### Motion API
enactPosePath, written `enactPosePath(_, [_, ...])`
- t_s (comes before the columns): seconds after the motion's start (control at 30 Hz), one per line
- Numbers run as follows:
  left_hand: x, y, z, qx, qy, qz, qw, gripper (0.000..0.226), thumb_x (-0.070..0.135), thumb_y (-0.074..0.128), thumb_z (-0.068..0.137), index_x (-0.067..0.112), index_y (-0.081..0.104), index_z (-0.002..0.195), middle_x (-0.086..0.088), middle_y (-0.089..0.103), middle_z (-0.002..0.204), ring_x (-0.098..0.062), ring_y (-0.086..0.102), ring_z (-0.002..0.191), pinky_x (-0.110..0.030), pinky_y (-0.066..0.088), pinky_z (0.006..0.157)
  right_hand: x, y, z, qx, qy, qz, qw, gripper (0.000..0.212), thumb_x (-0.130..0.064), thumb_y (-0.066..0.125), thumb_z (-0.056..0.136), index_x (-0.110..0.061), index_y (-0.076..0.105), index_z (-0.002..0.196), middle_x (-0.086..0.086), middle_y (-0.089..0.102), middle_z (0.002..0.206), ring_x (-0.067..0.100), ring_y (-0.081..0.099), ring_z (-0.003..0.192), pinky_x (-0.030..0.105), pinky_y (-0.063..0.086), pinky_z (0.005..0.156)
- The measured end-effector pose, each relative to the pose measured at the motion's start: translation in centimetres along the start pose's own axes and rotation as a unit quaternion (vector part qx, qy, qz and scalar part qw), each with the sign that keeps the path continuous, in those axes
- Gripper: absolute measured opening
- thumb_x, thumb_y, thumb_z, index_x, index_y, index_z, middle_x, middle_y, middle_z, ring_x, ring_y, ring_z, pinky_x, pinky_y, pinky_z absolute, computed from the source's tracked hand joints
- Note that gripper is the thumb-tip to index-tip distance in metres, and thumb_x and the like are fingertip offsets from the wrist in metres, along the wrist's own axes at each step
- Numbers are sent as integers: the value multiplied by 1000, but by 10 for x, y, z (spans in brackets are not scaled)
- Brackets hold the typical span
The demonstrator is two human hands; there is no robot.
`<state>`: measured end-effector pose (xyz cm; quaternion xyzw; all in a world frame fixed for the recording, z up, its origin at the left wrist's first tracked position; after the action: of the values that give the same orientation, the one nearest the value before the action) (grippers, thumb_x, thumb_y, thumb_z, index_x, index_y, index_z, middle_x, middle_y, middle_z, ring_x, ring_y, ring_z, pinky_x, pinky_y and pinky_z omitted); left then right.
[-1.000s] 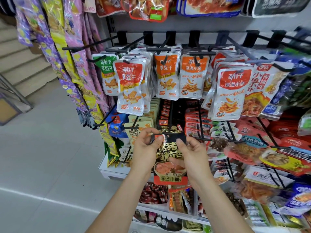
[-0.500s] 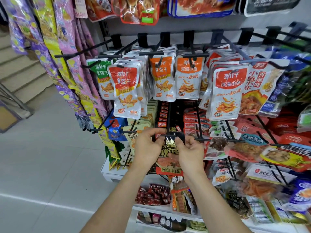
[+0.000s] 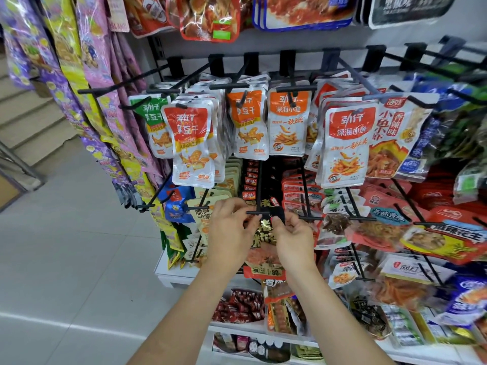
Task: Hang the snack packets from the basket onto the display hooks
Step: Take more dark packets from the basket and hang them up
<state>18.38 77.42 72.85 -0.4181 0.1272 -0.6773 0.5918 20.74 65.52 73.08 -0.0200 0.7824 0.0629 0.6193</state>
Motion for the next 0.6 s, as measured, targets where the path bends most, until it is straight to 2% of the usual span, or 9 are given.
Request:
enactPosePath(0.1, [5,-2,-1,-64,-35,-18,997,23,27,74,83,15,73,103,4,61,78,-16,54,76,-28,45,67,0,-7,1,-10,-17,-68,997,36,-23,52,99,-10,54,133,-2,62,119,15,60,109,35,49,97])
enactPosePath(0.13, [7,-2,0,-102,-69,-44,991,26,29,70,86,17,69,109,7,59,73,-14,53,70,-25,43,63,-1,-9,0,-11,-34,-96,995,37,-24,50,100,-9,53,134,-5,59,115,12,56,107,29,46,95])
enactPosePath(0.2, [9,-1,1,-149,-130,-93,976,30,30,66,89,22,59,116,8,58,64,-10,53,59,-23,39,55,0,-15,0,-10,-56,-168,984,36,-29,48,101,-11,55,131,-6,56,103,10,53,96,22,43,79])
enactPosePath(0.27, [9,2,3,-158,-145,-105,971,30,30,67,88,25,54,114,7,59,62,-8,55,56,-25,40,53,3,-19,-1,-8,-72,-267,961,33,-35,46,101,-15,58,124,-4,60,97,14,57,91,26,42,70])
enactPosePath(0.33, [10,4,6,-162,-153,-120,967,29,30,69,86,26,51,109,6,61,64,-10,60,58,-26,45,54,6,-21,-1,21,-90,-331,939,25,-39,47,99,-17,58,104,-3,63,86,21,62,84,30,45,66])
enactPosePath(0.4, [10,8,7,-152,-167,-144,963,29,28,72,84,27,49,102,4,66,70,-11,64,63,-28,50,57,9,-22,-1,35,-113,-317,941,26,-36,51,97,-15,50,82,-2,57,69,22,57,68,30,41,56])
enactPosePath(0.47, [11,11,7,-136,-182,-161,960,30,24,73,83,27,47,97,1,68,75,-16,64,64,-32,52,59,8,-21,-2,0,-130,-273,953,24,-28,52,97,-13,49,79,1,56,68,17,53,62,23,37,53])
enactPosePath(0.53, [12,13,6,-138,-196,-177,955,29,21,72,84,27,46,97,3,66,79,-15,64,66,-32,51,61,6,-16,-1,-57,-124,-233,963,10,-18,51,98,-15,56,90,-5,62,83,9,58,75,15,40,62])
enactPosePath(0.6, [11,12,7,-147,-209,-202,945,29,16,68,87,28,47,101,11,63,85,3,60,67,-19,49,61,6,-8,3,-105,-101,-197,970,16,-12,47,99,-22,55,108,-11,62,104,5,59,98,14,43,81])
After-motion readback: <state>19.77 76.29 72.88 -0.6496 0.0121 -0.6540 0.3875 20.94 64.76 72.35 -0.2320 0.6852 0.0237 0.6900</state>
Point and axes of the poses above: each hand's wrist, its own z-axis towards the middle knuckle, its own y-axis out of the palm, x = y × z, the point moved 1 cm from there along z, towards the middle knuckle
